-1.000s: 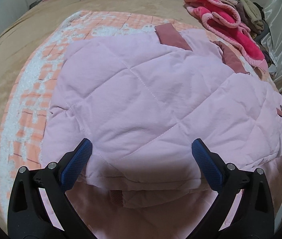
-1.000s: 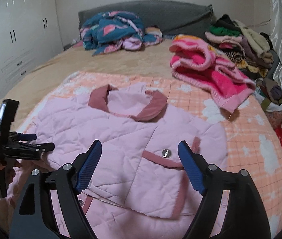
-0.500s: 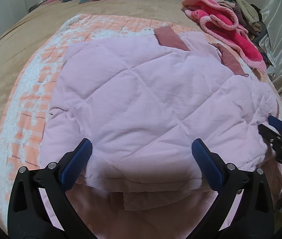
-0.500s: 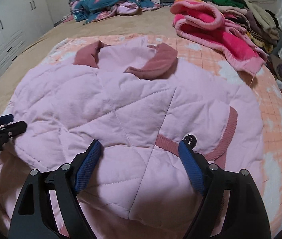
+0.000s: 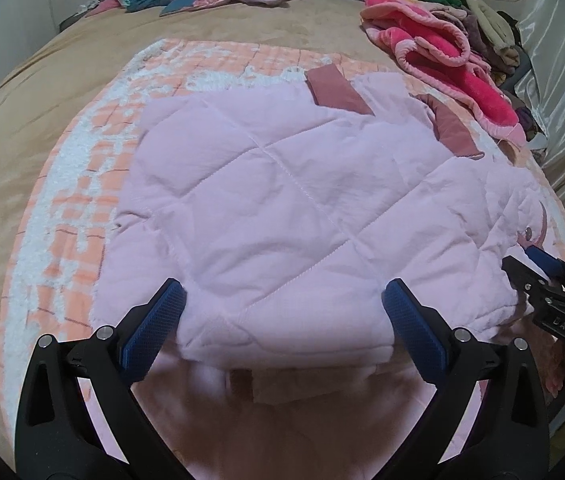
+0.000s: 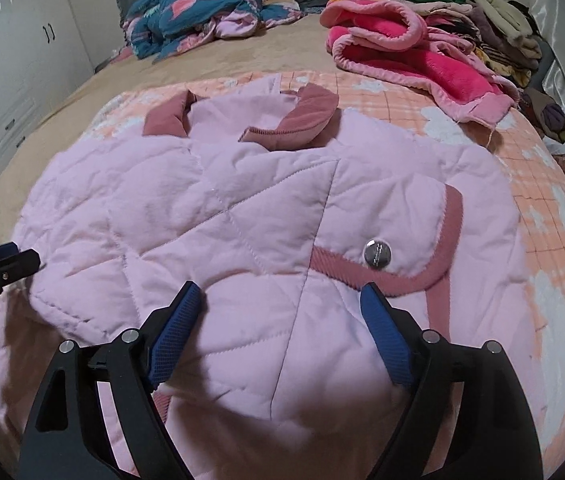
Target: Fold large clothes
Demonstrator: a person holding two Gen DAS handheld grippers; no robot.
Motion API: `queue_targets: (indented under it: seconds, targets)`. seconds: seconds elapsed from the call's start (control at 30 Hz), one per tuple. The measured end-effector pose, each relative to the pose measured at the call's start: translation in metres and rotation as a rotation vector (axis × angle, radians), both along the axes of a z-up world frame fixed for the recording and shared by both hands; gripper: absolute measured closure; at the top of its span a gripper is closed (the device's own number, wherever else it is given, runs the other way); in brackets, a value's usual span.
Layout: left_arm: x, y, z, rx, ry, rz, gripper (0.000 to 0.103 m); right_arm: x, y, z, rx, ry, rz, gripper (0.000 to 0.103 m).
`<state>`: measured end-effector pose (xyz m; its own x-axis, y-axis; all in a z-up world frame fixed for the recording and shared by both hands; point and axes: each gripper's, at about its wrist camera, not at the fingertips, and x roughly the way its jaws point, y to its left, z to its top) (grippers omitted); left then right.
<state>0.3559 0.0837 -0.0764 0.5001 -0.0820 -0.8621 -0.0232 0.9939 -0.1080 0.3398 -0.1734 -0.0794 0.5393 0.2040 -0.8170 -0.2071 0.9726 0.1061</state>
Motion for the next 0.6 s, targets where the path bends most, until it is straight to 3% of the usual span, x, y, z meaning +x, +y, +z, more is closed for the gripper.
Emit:
queue_targets:
  seconds: [0.6]
  targets:
    - [-0.04, 0.012, 0.039, -0.029, -0.054, 0.041, 0.008, -0.038, -0.003, 0.033, 0.068, -0.032, 0.017, 0.013]
